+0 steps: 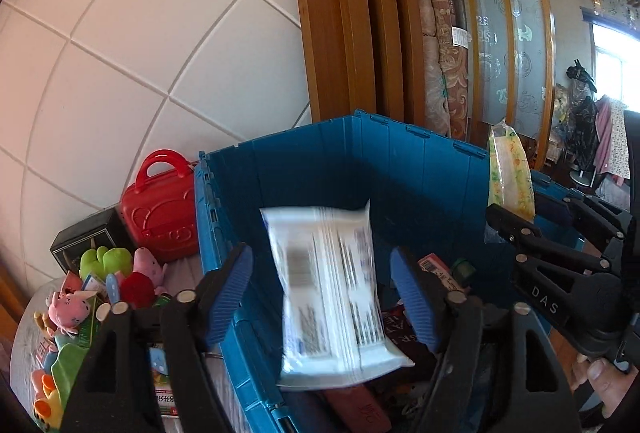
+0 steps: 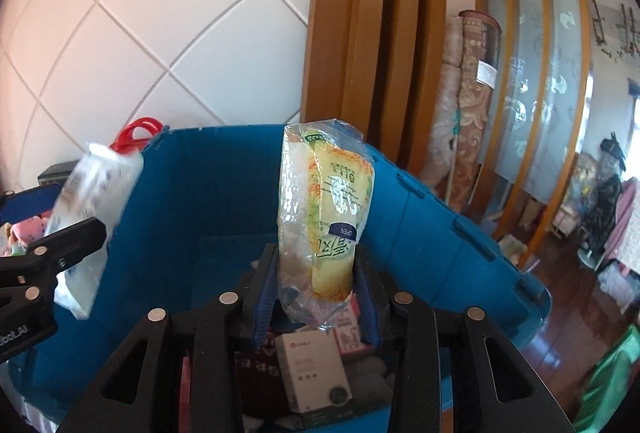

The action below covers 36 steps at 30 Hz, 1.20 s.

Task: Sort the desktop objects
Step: 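Carry the white packet into the crate and open the left gripper while the right carries the tissue pack, then withdraw both grippers from the crate back toward the pile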

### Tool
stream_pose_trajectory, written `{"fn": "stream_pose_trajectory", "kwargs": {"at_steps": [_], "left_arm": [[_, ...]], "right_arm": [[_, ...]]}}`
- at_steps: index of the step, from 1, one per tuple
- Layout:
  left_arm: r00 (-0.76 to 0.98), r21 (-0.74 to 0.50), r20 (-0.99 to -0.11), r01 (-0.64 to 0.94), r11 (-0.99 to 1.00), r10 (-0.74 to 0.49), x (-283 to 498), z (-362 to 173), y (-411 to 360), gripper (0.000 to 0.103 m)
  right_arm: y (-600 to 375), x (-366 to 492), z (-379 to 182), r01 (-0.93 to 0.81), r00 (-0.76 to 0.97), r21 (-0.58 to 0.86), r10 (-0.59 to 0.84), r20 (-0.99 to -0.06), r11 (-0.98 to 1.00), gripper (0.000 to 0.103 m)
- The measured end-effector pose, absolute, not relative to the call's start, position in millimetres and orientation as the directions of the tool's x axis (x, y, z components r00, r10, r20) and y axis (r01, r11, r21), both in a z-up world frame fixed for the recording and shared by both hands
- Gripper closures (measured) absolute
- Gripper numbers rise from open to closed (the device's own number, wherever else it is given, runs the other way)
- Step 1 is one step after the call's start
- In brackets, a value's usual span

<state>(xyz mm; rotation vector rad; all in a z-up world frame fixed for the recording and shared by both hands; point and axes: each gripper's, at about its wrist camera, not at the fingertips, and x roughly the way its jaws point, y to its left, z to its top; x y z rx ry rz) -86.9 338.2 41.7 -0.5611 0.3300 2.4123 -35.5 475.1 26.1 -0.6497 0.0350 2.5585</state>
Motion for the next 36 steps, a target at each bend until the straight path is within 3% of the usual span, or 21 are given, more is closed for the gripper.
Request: {"fn": "stream_pose_trajectory", "kwargs": {"at_steps": [5,7,9,24,30,36], "left_arm": [[-0.707,0.08,-0.478,-0.626,-0.775,0.521,-88,41,334,0.023],[-0.705,0.074,-0.484,-0.623,-0.779,0.518,-88,39,331,0.023],[-0.71,0.066,-0.475,-0.618,-0.783,0.52,-84,40,324,0.023],[-0.777,0.018,-0.417,-0.526,-0.85,0.472,-73,52,247,0.023],[-0.786,-0.026,-0.448,-0.465,-0.885,0.426,-84,40,193,0.023],[-0.794,-0.08,-0.527,-0.307,-0.948,0.302,-109,6,116,0.023]], "right_arm": [[478,-37,24,-0.469,-0.775,-0.092,0.459,-0.435,-0.878,0.038],[475,-35,23,-0.467,-0.778,-0.09,0.457,-0.431,-0.88,0.008],[471,-31,24,-0.472,-0.783,-0.092,0.465,-0.413,-0.877,0.0],[414,-20,45,-0.406,-0.836,-0.088,0.408,-0.367,-0.91,0.0],[362,-31,49,-0.295,-0.873,-0.102,0.311,-0.374,-0.95,0.0],[295,-54,46,-0.146,-0.905,-0.118,0.181,-0.385,-0.982,0.0]]}}
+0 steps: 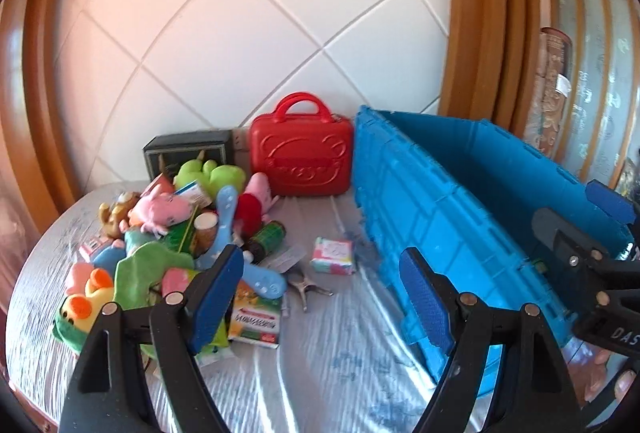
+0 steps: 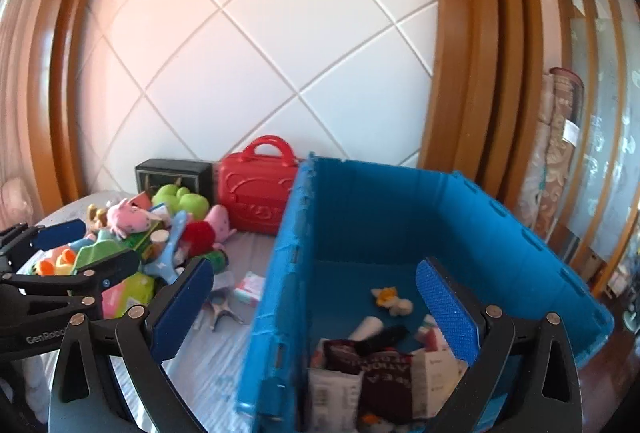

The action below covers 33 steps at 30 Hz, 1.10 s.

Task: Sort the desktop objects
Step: 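Withdraw both grippers from the crate back toward the pile, then grasp the white medicine box with the left gripper while the right grasps the orange-green Bulufen box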

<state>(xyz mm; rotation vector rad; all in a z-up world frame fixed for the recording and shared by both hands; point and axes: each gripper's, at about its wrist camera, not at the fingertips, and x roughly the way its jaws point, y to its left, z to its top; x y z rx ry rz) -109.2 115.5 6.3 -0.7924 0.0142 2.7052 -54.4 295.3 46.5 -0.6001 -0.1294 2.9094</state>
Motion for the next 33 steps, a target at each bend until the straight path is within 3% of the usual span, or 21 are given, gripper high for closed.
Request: {"fn": "stream_pose_trajectory", "kwargs": {"at_steps": [6,12,22,33], "left_arm": [[-0.766,-0.06,-0.626,-0.142,-0.988,0.148,-130,-43,35,0.023],[-0.675,-0.017,-0.736,-0.063,-0.998,0.055,-144,-114,-28,0.023],[-0.521,-0.024,-0.851,-0.069,-0.997,0.057,-169,-219,-69,0.023],[-0.415,-0.028,-0.908,-0.081,-0.996,0.059,-218,-295,-63,0.02]], "right_arm": [[221,-92,25,0.015,-0.895,-0.123,0.042,-0.445,-0.992,0.0],[163,-135,-33,0.136,-0.809,-0.08,-0.064,-0.584,-0.987,0.0],[107,-187,-164,0.207,-0.581,-0.026,-0.102,-0.807,-0.978,0.0],[120,-231,-226,0.112,-0.477,0.011,-0.063,-0.877,-0.994,0.0]]}}
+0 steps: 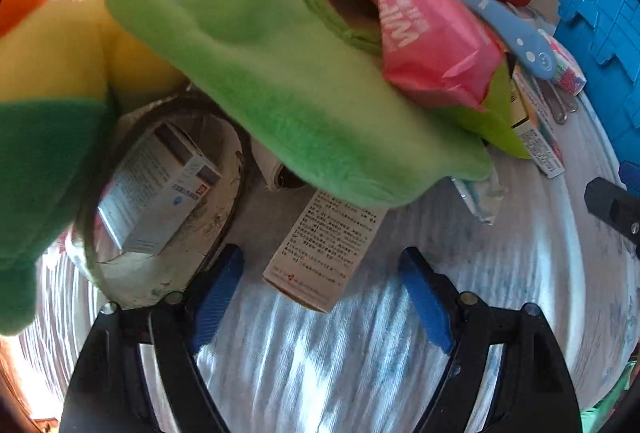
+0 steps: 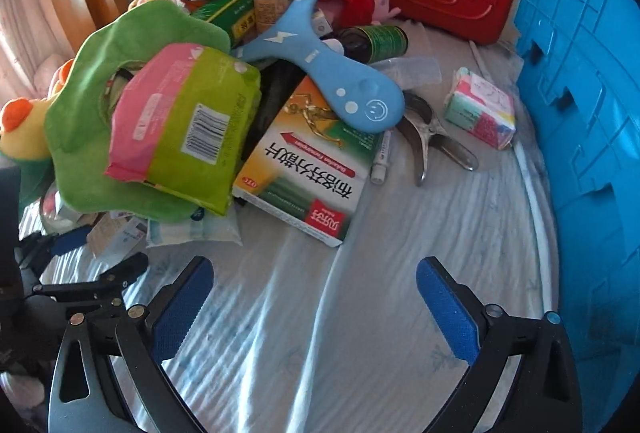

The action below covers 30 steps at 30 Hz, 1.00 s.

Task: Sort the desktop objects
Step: 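Grasp the white medicine box with the left gripper while the right grasps the orange-green Bulufen box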

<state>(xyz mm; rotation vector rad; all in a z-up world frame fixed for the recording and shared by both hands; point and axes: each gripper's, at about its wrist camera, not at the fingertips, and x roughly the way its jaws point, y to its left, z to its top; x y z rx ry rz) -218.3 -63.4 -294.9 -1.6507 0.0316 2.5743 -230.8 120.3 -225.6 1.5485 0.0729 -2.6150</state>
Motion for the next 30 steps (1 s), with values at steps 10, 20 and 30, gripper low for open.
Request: {"fn": "stream_pose_trajectory", "kwargs": {"at_steps": [10,20,30], "left_arm": [[-0.436,-0.021,-0.897,-0.115,-0.993,0.069,-222,-304,-53,0.0],[-0.48,-0.04,-0.875,-0.067,-0.997,0.068,-244,-297,-65,0.05],[-0.489,-0.031,-0.87,-0.079,-0.996,0.066,-241,-299,-63,0.052]], "right_arm": [[130,-281,-243,0.044,-0.44,0.165,-0.167,-0.882,-0.985,0.0],[127,-305,-278,0.023,-0.363,0.085,-0.087,-0.928,-0.996,0.003],[137,-289,-278,0.105,-0.345,0.025,-0.06,-0.937,-0.994,0.0]]}}
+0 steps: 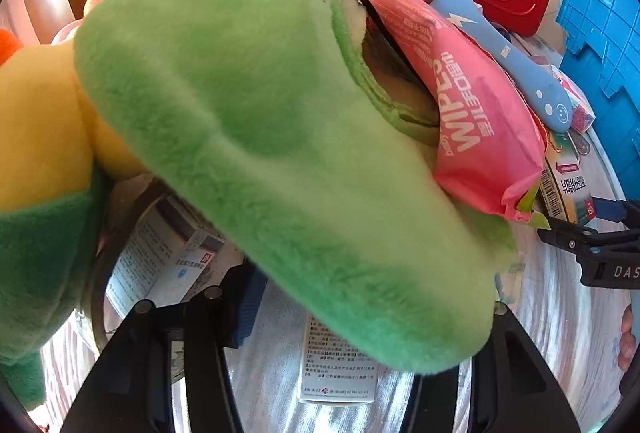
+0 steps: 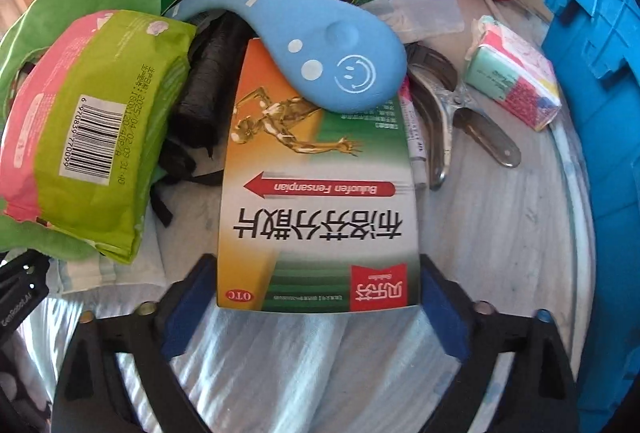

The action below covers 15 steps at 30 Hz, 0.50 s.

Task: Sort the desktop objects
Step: 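Grasp the white medicine box with the left gripper while the right grasps the orange-green Bulufen box, then lift the white box with the left gripper while the right lifts the Bulufen box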

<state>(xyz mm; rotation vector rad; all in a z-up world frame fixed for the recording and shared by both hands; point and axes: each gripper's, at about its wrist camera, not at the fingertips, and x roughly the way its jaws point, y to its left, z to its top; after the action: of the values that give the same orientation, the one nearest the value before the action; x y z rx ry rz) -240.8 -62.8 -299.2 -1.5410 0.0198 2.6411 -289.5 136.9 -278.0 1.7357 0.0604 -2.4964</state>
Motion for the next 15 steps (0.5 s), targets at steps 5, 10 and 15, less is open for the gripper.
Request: {"fn": "stream_pose_trajectory", "kwargs": {"at_steps": [5,10,15], "left_arm": [[-0.466,-0.041,-0.882,-0.079,-0.996,0.073,-246,-290,-59,0.067],[-0.432,-0.075,-0.895,-0.097,-0.993,0.109,-224,-287,-59,0.073],[-0.42,-0.074,-0.9,-0.119,-0.99,0.117,-196,-286,-56,0.073]], "right_arm": [[136,-293,-275,0.081,-0.354,-0.015,-0.015,-0.935,-0.997,0.016],[134,-259,-271,0.138,-0.309,-0.05,0.005,-0.951,-0.989,0.016],[148,-203,-270,0.172,-0.249,-0.014,-0.03,-0.968,-0.985,0.015]]}}
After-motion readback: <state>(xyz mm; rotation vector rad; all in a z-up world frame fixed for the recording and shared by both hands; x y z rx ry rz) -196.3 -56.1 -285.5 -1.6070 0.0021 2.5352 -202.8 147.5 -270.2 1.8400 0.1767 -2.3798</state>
